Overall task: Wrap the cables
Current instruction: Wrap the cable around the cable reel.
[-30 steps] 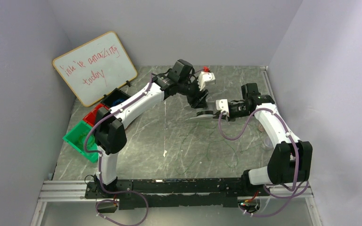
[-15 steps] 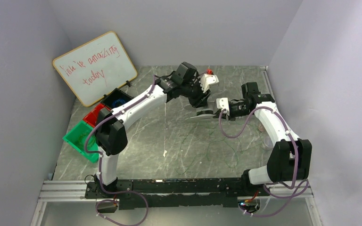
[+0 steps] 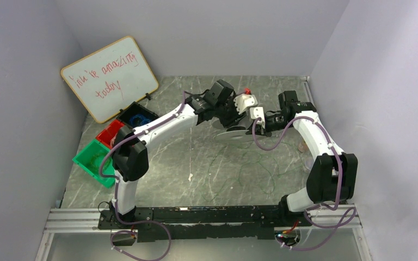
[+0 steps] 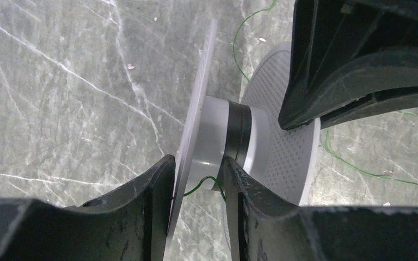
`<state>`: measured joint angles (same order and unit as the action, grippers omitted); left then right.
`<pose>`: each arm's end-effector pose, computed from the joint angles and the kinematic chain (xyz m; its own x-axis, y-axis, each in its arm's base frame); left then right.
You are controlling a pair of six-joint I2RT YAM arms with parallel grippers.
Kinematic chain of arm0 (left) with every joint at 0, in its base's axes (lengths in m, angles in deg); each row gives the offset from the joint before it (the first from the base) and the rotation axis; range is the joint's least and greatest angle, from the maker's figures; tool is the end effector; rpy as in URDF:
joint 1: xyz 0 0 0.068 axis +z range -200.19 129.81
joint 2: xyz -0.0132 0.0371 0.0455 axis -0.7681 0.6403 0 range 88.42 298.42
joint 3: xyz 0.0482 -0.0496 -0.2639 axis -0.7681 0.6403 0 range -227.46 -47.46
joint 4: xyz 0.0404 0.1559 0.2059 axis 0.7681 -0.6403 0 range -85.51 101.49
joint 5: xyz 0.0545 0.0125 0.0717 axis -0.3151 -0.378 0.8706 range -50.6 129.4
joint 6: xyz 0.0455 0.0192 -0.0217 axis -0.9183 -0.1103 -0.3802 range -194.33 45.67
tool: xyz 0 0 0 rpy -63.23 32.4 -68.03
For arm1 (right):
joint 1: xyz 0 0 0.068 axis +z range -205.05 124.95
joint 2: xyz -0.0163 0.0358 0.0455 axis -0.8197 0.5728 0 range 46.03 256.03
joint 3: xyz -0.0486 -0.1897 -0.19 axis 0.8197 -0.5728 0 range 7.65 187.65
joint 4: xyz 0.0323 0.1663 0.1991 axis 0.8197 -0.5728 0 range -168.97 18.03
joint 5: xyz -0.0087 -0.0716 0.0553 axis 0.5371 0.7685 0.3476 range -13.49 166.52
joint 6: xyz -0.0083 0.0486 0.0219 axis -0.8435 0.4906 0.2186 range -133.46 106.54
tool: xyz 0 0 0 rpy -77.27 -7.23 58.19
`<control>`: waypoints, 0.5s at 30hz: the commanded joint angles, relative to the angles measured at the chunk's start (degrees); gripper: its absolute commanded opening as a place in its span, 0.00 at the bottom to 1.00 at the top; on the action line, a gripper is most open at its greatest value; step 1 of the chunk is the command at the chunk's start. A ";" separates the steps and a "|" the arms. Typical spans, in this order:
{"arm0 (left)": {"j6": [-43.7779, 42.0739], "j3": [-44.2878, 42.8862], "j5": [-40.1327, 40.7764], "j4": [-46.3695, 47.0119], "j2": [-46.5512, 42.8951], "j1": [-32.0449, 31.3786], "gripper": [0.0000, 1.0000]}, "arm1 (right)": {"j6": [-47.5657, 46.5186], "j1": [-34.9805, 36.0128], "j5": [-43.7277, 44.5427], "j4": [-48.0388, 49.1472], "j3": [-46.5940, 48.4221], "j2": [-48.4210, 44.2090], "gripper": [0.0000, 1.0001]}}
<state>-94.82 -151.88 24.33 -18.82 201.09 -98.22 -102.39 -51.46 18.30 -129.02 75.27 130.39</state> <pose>0.2991 -0.3464 0.3138 -0.0915 0.6072 -0.7893 0.9458 0.3009 0.1218 0.2694 0.0472 0.2740 0.2518 -0.5118 -0.8214 -0.9633 -0.0507 -0.2638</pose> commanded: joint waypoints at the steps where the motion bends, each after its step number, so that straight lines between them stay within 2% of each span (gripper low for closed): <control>1: -1.11 0.89 4.03 0.70 -2.45 -0.61 0.43 | 0.33 -0.70 -4.40 -3.35 2.30 0.11 0.00; 5: -1.17 1.62 4.51 1.02 -2.51 -0.57 0.42 | 0.15 -1.00 -4.45 -3.29 2.22 0.02 0.00; 15: -2.03 4.57 5.19 1.71 -4.71 -0.57 0.31 | -0.91 -2.42 -5.12 -3.97 2.43 -0.26 0.00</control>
<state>-94.80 -149.13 27.72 -15.56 199.97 -98.65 -102.89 -52.35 17.12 -130.33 75.35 130.47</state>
